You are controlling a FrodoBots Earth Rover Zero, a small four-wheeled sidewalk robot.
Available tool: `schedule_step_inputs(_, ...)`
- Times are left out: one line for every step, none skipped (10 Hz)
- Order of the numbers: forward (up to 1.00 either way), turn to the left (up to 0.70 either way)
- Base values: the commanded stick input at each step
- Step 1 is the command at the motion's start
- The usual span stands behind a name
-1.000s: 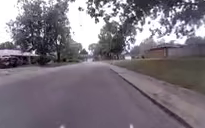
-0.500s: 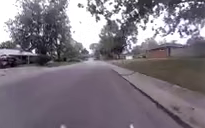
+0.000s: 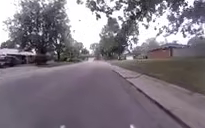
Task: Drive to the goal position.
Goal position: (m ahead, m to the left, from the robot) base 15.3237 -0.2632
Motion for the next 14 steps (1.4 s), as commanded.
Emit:
schedule_step_inputs(1.0, -0.15)
schedule_step_inputs(1.0, 0.0)
schedule_step_inputs(1.0, 0.0)
schedule_step_inputs(1.0, 0.0)
schedule_step_inputs(1.0, 0.0)
schedule_step_inputs(1.0, 0.0)
schedule_step_inputs(1.0, 0.0)
schedule_step_inputs(1.0, 0.0)
schedule_step_inputs(1.0, 0.0)
schedule_step_inputs(1.0, 0.0)
schedule_step_inputs(1.0, 0.0)
schedule_step_inputs(1.0, 0.0)
schedule_step_inputs(1.0, 0.0)
schedule_step_inputs(1.0, 0.0)
